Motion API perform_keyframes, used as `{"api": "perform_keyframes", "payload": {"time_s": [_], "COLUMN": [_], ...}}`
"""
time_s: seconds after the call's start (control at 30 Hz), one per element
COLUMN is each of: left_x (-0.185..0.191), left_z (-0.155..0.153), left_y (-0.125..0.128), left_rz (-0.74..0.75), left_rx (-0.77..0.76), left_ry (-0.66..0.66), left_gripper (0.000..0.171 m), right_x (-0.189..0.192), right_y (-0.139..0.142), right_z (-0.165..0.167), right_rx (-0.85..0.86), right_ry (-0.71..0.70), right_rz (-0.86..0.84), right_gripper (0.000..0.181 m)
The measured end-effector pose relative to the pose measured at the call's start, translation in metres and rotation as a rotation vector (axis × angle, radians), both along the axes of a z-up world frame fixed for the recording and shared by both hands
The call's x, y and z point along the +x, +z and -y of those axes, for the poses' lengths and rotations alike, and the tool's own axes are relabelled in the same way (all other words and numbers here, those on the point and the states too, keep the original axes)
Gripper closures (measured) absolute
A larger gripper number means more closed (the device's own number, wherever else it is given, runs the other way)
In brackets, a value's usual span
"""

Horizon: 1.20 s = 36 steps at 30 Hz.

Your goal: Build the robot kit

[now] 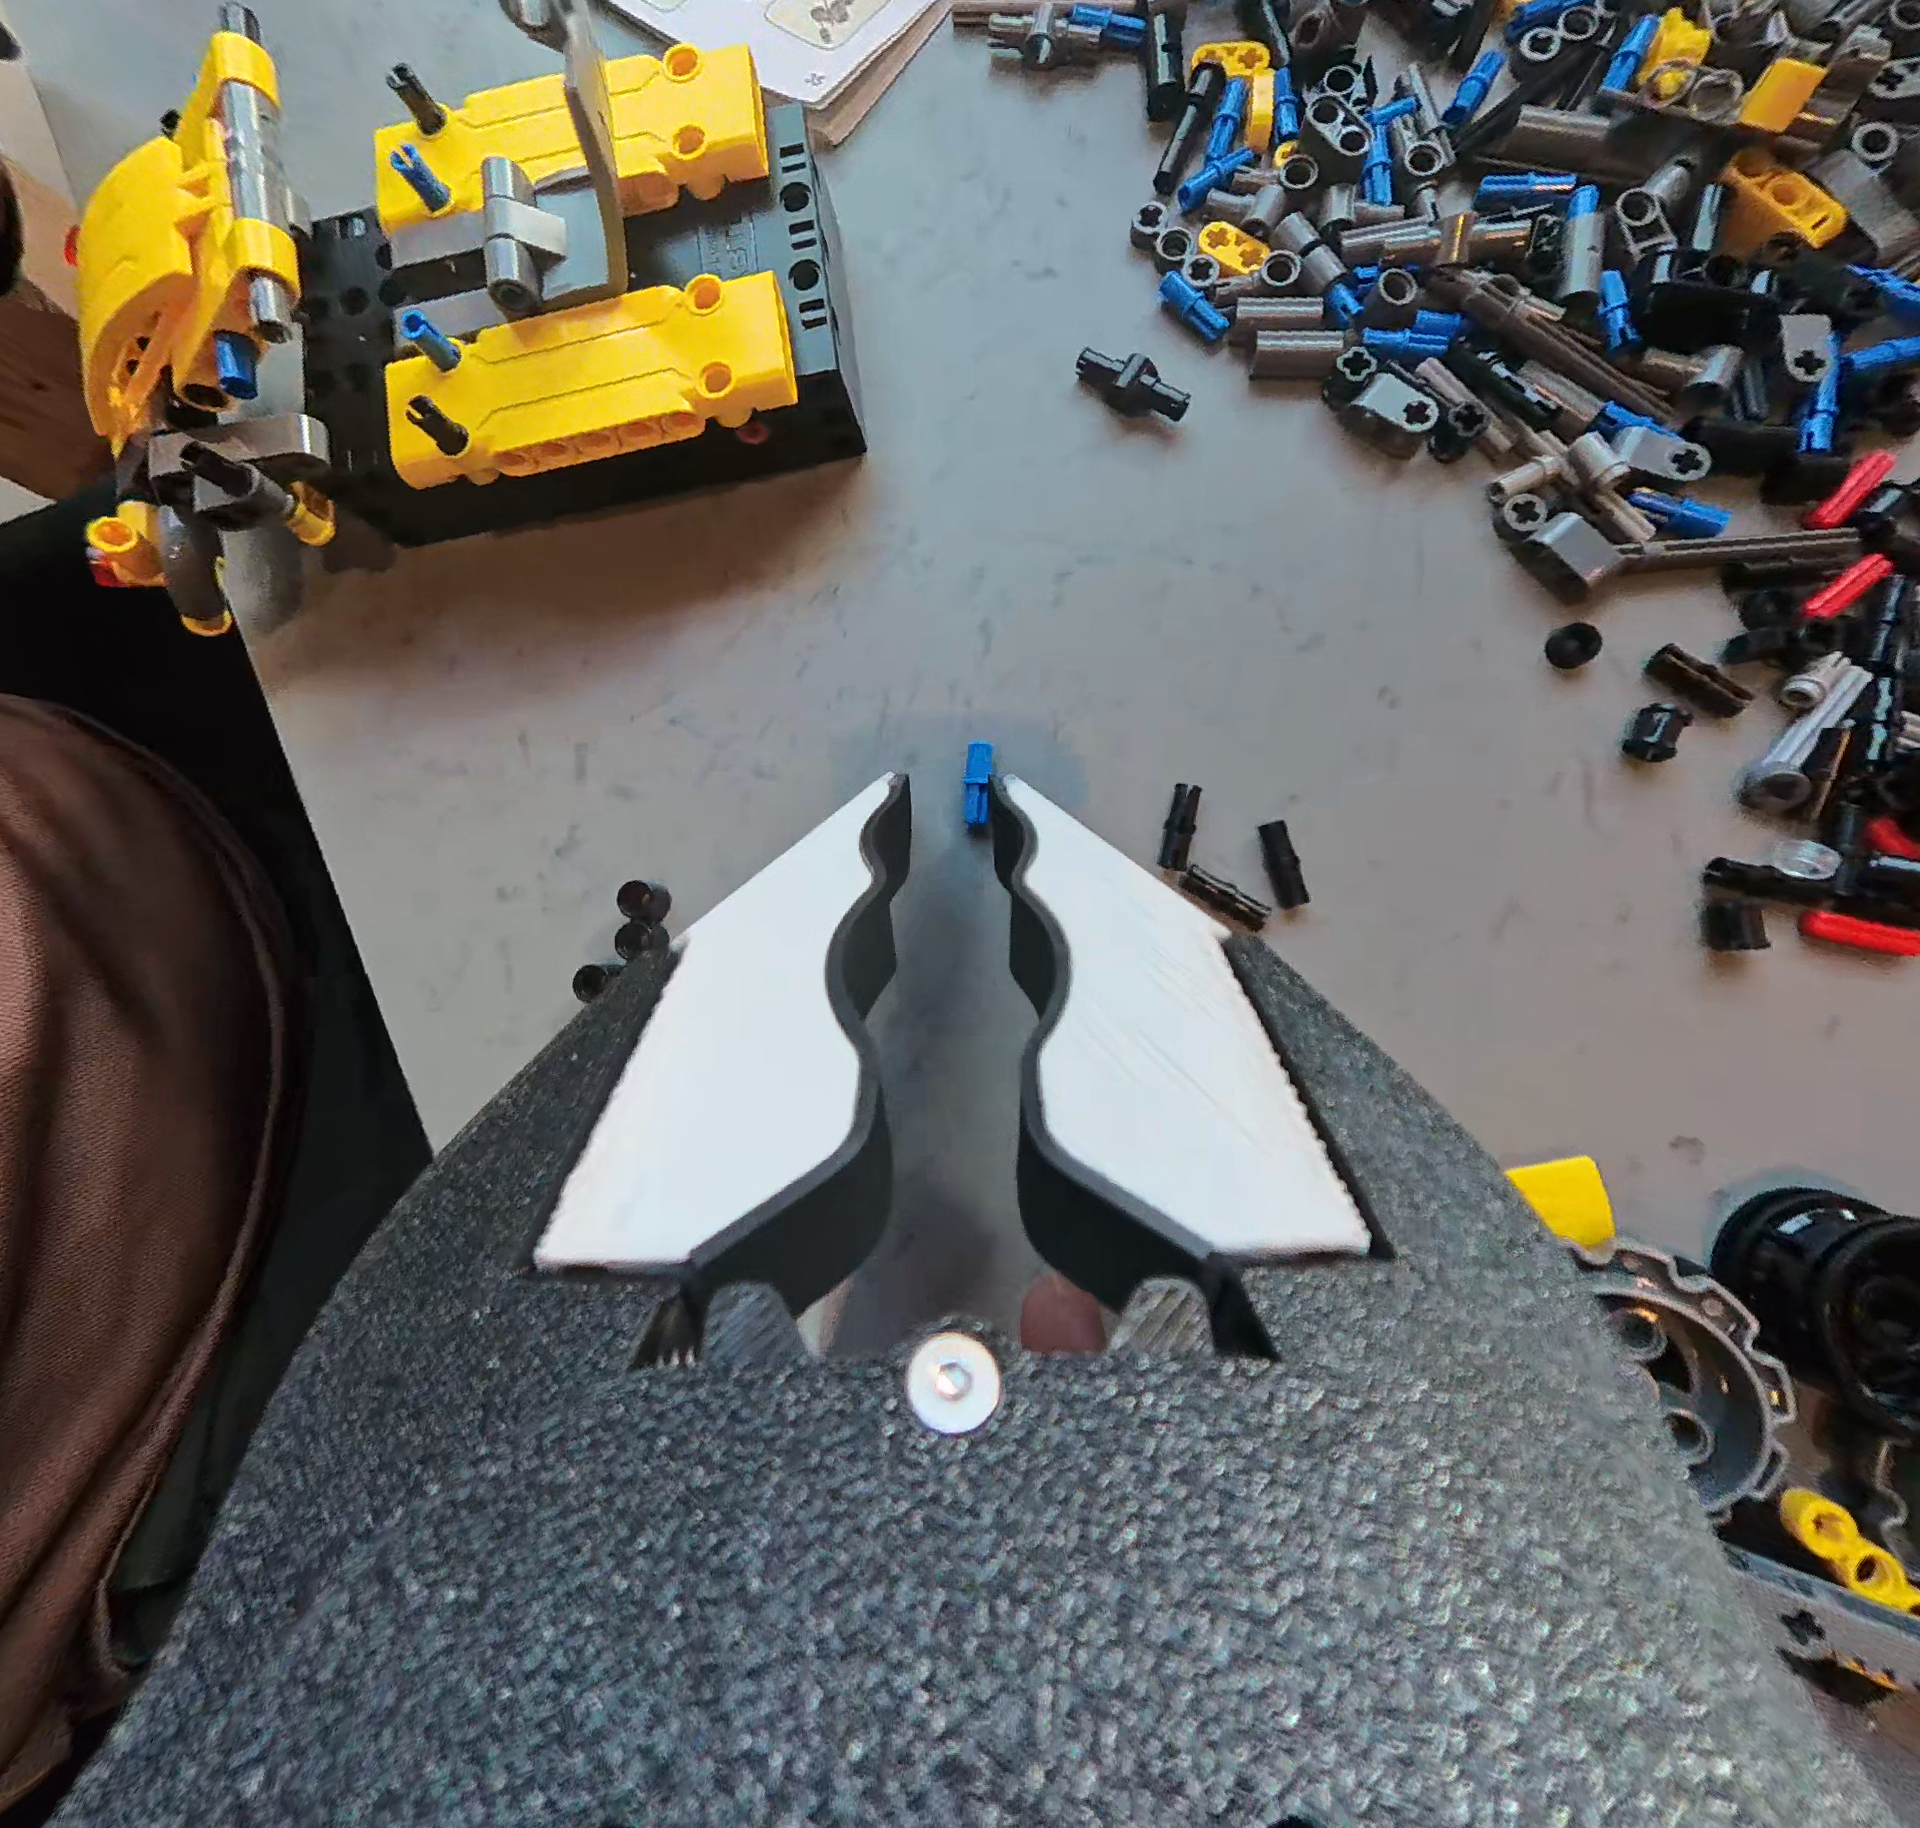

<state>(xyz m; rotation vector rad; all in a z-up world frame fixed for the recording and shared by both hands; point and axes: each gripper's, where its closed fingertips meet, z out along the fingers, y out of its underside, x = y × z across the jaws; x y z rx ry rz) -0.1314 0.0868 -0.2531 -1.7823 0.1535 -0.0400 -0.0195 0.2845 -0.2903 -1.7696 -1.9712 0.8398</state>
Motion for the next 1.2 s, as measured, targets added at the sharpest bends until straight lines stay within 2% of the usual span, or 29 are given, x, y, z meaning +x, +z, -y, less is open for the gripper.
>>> {"api": "perform_keyframes", "payload": {"time_s": [0.13, 0.63, 1.2], "left_x": [0.001, 0.003, -0.003], "left_z": [0.001, 0.001, 0.001], "left_y": [0.001, 0.003, 0.004], "left_rz": [0.003, 0.021, 0.084], "left_rx": [0.006, 0.009, 0.014], "left_ry": [-0.006, -0.014, -0.008], "left_gripper": [0.128, 0.129, 0.128], "right_x": [0.001, -0.004, -0.018], "right_y": [-0.003, 0.011, 0.02], "right_z": [-0.005, 0.008, 0.014], "right_rx": [-0.03, -0.109, -0.103], "right_ry": [-0.025, -0.008, 0.059], "right_rz": [0.008, -0.094, -0.186], "right_gripper": [0.18, 0.181, 0.181]}}
